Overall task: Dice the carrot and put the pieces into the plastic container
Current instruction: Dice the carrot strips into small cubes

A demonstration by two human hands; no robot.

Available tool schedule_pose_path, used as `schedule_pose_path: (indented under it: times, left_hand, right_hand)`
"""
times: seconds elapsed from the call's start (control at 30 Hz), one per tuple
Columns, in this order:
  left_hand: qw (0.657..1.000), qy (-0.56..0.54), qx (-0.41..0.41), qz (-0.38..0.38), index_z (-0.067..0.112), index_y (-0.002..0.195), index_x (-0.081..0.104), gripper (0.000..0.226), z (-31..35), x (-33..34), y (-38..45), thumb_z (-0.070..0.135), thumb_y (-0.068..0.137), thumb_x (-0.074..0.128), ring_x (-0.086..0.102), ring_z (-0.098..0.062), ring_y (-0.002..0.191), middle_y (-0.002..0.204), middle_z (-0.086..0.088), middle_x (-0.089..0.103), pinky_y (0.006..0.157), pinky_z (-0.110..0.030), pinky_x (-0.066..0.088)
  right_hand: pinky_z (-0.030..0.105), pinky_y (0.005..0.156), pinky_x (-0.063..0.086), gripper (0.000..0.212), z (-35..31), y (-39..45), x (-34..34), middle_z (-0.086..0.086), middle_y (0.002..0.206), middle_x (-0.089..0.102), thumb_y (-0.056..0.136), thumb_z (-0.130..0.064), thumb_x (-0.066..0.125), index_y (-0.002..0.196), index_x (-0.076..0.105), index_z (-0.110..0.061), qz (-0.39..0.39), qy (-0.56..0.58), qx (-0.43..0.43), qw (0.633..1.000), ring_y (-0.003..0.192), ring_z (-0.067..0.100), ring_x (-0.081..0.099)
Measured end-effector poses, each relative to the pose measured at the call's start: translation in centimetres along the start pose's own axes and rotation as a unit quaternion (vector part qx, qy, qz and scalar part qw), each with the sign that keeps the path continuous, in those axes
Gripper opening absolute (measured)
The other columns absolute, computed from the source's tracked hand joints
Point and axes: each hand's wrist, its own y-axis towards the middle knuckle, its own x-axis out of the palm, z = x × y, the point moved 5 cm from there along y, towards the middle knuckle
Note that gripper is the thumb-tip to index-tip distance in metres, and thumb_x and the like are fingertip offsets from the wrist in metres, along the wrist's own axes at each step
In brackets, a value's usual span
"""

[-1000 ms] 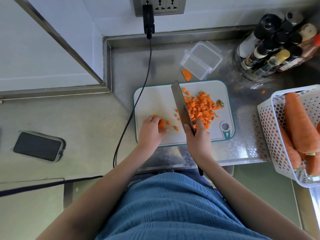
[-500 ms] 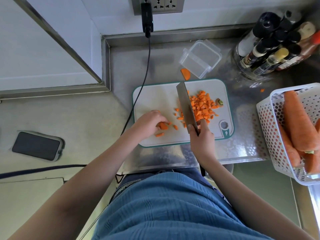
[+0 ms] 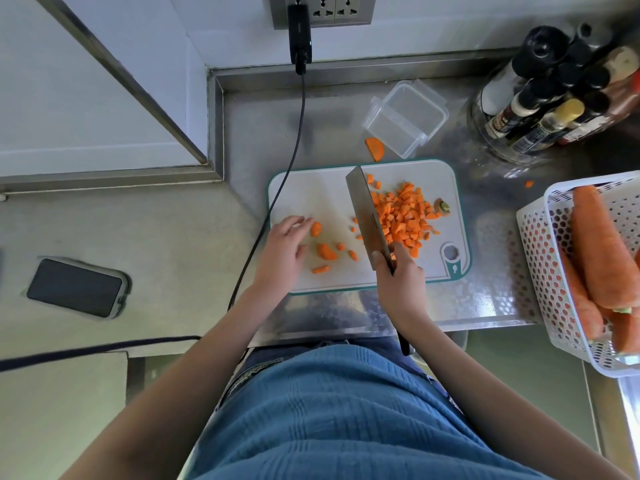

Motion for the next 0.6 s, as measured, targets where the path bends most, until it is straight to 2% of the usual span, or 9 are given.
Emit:
schedule_pose_path:
  times: [0.1, 0.17, 0.23, 0.4, 0.5, 0.6]
  left_hand:
    - [0.998, 0.032, 0.037, -0.030, 0.006, 0.121, 0.063, 0.047, 0.6, 0.8, 1.9, -0.011, 0.078, 0.061, 0.055, -0.036, 0.101, 0.116, -0.017, 0.058, 0.094, -0.042, 0.044]
    - [0.996, 0.034, 0.063, -0.048, 0.003, 0.105, 0.070, 0.033, 0.7, 1.1, 2.6, -0.012, 0.075, 0.063, 0.056, -0.037, 0.092, 0.105, -0.016, 0.063, 0.085, -0.046, 0.050]
    - [0.997, 0.023, 0.056, -0.046, 0.002, 0.094, 0.070, 0.026, 0.6, 0.9, 2.8, -0.012, 0.073, 0.062, 0.058, -0.034, 0.083, 0.093, -0.014, 0.064, 0.077, -0.041, 0.051]
    - [0.997, -0.048, -0.064, 0.007, 0.007, 0.102, 0.059, 0.033, -0.4, 0.4, 2.4, -0.010, 0.074, 0.064, 0.056, -0.020, 0.070, 0.080, -0.003, 0.055, 0.069, -0.027, 0.046]
    - [0.999, -0.025, -0.033, 0.014, 0.003, 0.089, 0.064, 0.021, -0.2, 0.0, 2.1, -0.009, 0.073, 0.068, 0.060, -0.023, 0.071, 0.083, -0.009, 0.058, 0.067, -0.027, 0.048]
    - [1.000, -0.008, -0.014, 0.004, 0.002, 0.092, 0.064, 0.020, 0.0, 0.0, 1.6, -0.008, 0.075, 0.066, 0.063, -0.027, 0.077, 0.089, -0.012, 0.061, 0.069, -0.036, 0.054]
  right_hand:
    - [0.027, 0.044, 0.031, 0.013, 0.1, 0.0, -0.2, 0.006, 0.065, 0.057, 0.100, -0.025, 0.044, 0.099, 0.050, -0.014, 0.002, 0.002, -0.001, 1.000, 0.048, 0.018, 0.045]
    - [0.026, 0.043, 0.032, 0.012, 0.2, -0.1, -0.3, 0.005, 0.065, 0.057, 0.100, -0.025, 0.044, 0.099, 0.050, -0.014, 0.004, 0.004, 0.000, 1.000, 0.048, 0.018, 0.045]
    - [0.026, 0.043, 0.032, 0.012, 0.2, -0.2, -0.4, 0.005, 0.064, 0.057, 0.100, -0.025, 0.044, 0.098, 0.050, -0.014, 0.005, 0.006, 0.003, 1.000, 0.047, 0.017, 0.044]
    - [0.026, 0.041, 0.031, 0.010, 0.3, -0.4, -0.3, 0.003, 0.063, 0.056, 0.101, -0.025, 0.044, 0.097, 0.047, -0.016, 0.000, 0.010, 0.007, 1.000, 0.046, 0.016, 0.043]
    - [0.025, 0.040, 0.032, 0.010, 0.3, -0.3, -0.2, 0.004, 0.064, 0.056, 0.101, -0.025, 0.044, 0.099, 0.048, -0.016, -0.004, 0.009, 0.009, 1.000, 0.046, 0.015, 0.043]
    - [0.021, 0.038, 0.030, 0.011, 0.2, -0.2, -0.3, 0.004, 0.063, 0.056, 0.101, -0.026, 0.044, 0.098, 0.049, -0.016, -0.002, 0.009, 0.005, 1.000, 0.046, 0.015, 0.044]
